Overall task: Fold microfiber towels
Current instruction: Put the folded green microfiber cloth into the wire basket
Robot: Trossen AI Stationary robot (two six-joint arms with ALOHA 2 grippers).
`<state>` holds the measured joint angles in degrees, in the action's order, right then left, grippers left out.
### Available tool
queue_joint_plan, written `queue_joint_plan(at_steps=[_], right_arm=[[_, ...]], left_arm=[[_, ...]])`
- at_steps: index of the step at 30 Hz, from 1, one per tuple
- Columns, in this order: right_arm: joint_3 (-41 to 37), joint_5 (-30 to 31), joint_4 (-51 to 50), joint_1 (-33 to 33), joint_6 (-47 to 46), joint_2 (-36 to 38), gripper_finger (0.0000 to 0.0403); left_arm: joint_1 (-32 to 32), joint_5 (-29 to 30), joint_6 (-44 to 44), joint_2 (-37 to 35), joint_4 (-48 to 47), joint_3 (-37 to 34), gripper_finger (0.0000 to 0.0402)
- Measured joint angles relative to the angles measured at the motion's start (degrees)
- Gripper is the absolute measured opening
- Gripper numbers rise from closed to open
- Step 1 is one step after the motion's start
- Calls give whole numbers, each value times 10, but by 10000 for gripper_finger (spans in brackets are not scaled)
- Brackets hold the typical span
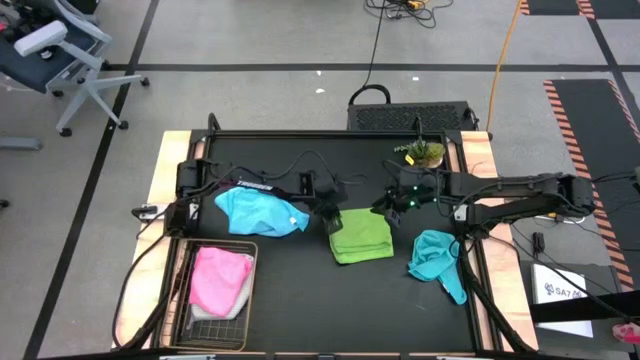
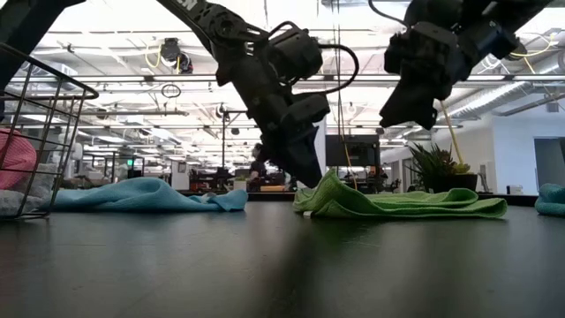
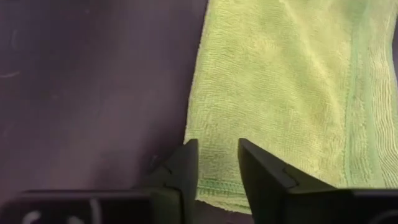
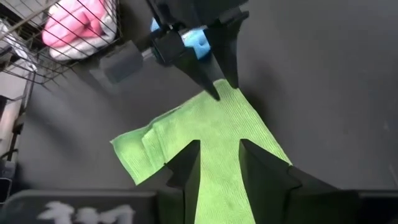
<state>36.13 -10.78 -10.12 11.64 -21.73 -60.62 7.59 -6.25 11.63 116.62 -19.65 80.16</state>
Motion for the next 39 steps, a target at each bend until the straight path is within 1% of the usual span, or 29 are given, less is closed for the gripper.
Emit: queue_joint_plan(at_steps=[5,11,14,16,21,23,26,29,34,35,39], right_arm=[[0,0,-5,0,-4,5,120],[0,0,-11,0,-18,5,123],[0,0,-11,0,-18,5,122],[0,0,-13,0,-18,5,122],[0,0,-13,0,-18,5,122],[0,0,-14,0,-16,5,122],[0,1,-15,0,-16,5,122],[0,1,-15,0,-16,5,122],[0,1,-18,0,-16,5,122],[0,1,-18,0,-16,5,122],[0,1,-20,0,-14,5,122]], left_arm=[[4,15,-9,0,1,0,168],[12,8,-8,11,4,1,214],[12,-6,0,26,2,1,225],[12,-21,1,33,6,1,227],[10,-35,8,40,28,1,226],[10,-53,27,40,46,1,216],[4,-65,44,47,61,1,182],[-6,-70,50,56,67,2,133],[-15,-63,52,59,58,2,30],[-15,-59,54,58,59,2,17],[-16,-21,80,42,43,0,7]])
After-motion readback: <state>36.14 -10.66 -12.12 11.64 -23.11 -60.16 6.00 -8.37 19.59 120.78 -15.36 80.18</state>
